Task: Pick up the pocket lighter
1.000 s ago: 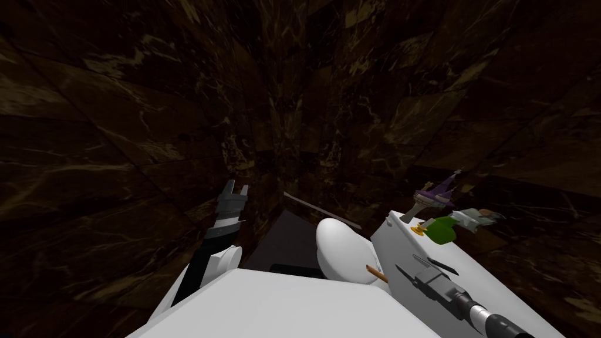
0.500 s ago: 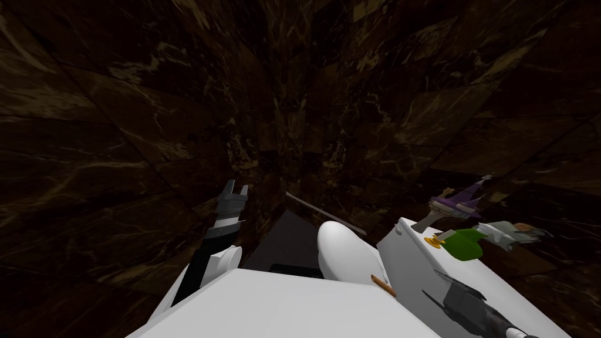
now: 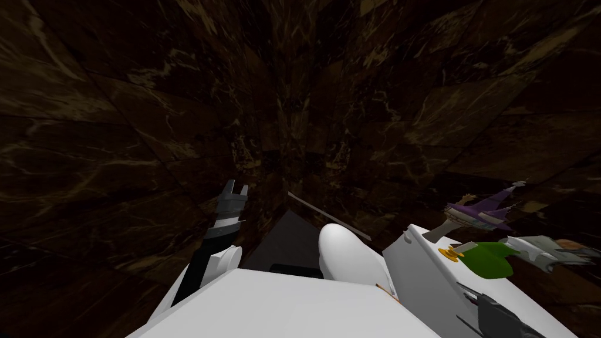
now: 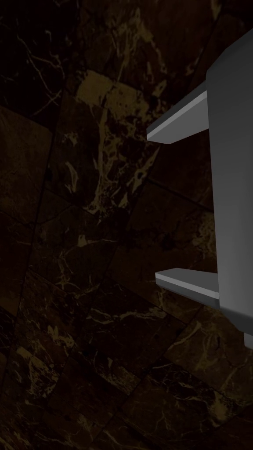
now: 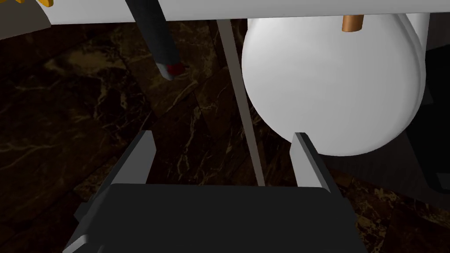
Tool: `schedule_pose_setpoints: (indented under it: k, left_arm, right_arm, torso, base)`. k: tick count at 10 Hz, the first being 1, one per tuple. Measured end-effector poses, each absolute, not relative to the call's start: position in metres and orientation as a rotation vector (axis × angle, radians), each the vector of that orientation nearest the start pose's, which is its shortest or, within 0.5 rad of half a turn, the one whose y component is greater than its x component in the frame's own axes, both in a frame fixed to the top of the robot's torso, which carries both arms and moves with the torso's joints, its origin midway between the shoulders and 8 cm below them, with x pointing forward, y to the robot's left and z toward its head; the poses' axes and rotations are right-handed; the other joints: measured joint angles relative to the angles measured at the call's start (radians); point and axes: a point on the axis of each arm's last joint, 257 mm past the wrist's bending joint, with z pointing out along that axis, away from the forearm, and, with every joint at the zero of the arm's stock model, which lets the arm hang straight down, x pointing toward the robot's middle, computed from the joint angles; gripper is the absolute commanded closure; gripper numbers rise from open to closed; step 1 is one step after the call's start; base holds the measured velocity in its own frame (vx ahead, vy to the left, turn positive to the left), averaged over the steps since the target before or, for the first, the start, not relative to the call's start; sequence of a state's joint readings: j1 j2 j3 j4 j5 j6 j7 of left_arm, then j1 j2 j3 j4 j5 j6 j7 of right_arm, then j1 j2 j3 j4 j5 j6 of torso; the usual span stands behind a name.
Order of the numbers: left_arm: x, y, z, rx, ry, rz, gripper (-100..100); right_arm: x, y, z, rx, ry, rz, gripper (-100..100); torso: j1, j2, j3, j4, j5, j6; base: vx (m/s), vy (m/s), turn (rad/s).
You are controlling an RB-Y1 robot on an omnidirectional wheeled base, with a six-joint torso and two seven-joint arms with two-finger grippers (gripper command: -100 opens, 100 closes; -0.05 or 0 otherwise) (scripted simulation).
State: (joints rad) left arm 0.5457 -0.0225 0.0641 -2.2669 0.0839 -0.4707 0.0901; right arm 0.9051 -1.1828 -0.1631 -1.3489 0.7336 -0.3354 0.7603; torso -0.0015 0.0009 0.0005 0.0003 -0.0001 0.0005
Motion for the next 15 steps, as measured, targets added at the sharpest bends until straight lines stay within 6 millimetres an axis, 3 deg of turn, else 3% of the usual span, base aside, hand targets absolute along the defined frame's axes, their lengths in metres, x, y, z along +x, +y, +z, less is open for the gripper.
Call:
schedule_pose_setpoints:
  k: [4,5,6,15]
  left_arm:
    - [0.339,0.32,-0.001,-0.817,0.56,-1.334,0]
    - [0.339,0.32,-0.001,-0.817,0.56,-1.334,0]
    - [0.339,0.32,-0.001,-0.817,0.56,-1.334,0]
    - [0.339,0.32,-0.001,-0.817,0.56,-1.334,0]
  right_arm:
    - [0.128,-0.714,-0.329,-1.299,2.373,-0.774,-100]
    - [0.127,-0.716,-0.329,-1.306,2.373,-0.779,0]
    - [0.127,-0.716,-0.329,-1.305,2.373,-0.779,-100]
    - [0.159,-0.719,-0.346,-1.257,2.407,-0.774,-100]
  torso:
    - [0.001,0.001,0.0,0.0,0.0,0.0]
    - [0.002,0.001,0.001,0.0,0.0,0.001]
    - [0.002,0.001,0.001,0.0,0.0,0.001]
    - [0.002,0.004,0.003,0.001,0.0,0.001]
  base:
    - [0.011,-0.013,0.054]
    - [0.0,0.0,0.0]
    - [-0.029,-0.002,0.045]
    - [-0.057,-0.007,0.05]
